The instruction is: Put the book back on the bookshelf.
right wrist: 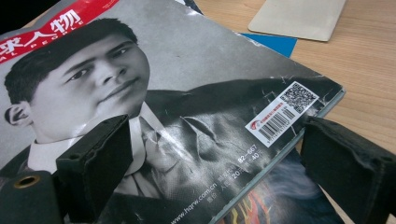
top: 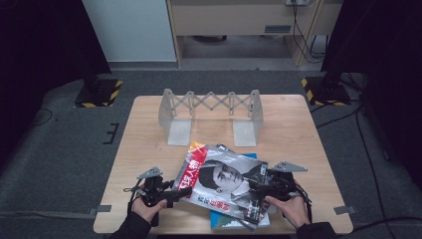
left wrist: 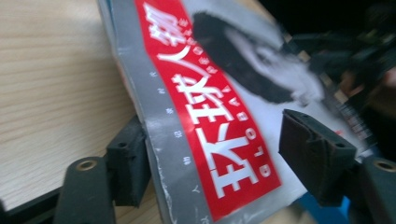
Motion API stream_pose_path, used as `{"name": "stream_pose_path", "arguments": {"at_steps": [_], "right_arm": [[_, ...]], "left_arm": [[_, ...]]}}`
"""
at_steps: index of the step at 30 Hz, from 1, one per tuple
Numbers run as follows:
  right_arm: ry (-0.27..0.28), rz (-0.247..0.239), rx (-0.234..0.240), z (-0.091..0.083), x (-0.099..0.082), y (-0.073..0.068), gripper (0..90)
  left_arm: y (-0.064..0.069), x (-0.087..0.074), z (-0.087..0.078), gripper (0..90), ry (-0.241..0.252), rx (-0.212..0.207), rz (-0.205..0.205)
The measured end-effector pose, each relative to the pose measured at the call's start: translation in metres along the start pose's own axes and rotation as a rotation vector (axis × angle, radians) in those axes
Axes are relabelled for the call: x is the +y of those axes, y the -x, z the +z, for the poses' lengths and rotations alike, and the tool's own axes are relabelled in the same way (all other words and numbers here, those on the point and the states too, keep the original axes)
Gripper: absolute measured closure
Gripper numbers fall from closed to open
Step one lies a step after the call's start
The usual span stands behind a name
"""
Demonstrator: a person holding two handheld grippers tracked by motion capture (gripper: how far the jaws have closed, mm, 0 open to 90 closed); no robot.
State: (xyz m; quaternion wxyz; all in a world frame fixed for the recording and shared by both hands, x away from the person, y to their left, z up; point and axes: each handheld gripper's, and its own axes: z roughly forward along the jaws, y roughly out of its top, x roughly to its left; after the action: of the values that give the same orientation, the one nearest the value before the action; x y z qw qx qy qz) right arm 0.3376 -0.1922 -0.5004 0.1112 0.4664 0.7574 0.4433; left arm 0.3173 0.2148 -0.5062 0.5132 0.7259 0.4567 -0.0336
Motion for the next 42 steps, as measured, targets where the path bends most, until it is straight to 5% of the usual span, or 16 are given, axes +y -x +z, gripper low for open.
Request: {"name": "stream_pose_path", "arguments": {"at_steps": [4, 6, 12, 17, 20, 23, 29, 31, 38, 42], "right_arm": [[-0.001, 0.001, -0.002, 0.000, 0.000, -0.001, 9.8], [0.002, -0.007, -0.001, -0.001, 0.001, 0.000, 9.7], [0.003, -0.012, 0.000, -0.003, 0.002, -0.001, 9.7], [-0.001, -0.002, 0.005, -0.003, 0.001, 0.000, 9.5], [0.000, -0.004, 0.003, -0.002, 0.001, 0.000, 9.6], [-0.004, -0.007, 0.001, -0.002, 0.000, 0.000, 9.6], [-0.002, 0.009, 0.010, -0.002, 0.000, 0.000, 8.8], [0.004, 0.014, 0.011, -0.002, 0.000, 0.001, 8.5], [0.005, 0.015, 0.012, -0.001, 0.000, 0.001, 8.6], [0.004, 0.017, 0.013, -0.001, 0.000, 0.002, 8.6]], "left_arm": [[-0.001, -0.003, 0.005, 27.1, -0.039, 0.024, 0.044], [-0.002, -0.005, 0.007, 18.9, -0.050, 0.026, 0.053], [-0.009, -0.011, 0.003, 13.6, -0.077, 0.051, 0.007], [-0.011, -0.015, 0.008, 12.1, -0.097, 0.001, -0.029], [-0.006, -0.013, 0.012, 15.3, -0.108, -0.041, -0.005], [-0.001, -0.009, 0.007, 19.7, -0.081, -0.042, 0.041], [0.003, -0.002, -0.006, 29.3, 0.039, -0.086, 0.042], [0.005, -0.001, -0.006, 27.6, 0.065, -0.117, 0.010], [0.009, 0.005, 0.011, 30.3, 0.070, -0.075, -0.047], [0.006, 0.006, 0.011, 43.8, 0.085, -0.050, -0.080]]}}
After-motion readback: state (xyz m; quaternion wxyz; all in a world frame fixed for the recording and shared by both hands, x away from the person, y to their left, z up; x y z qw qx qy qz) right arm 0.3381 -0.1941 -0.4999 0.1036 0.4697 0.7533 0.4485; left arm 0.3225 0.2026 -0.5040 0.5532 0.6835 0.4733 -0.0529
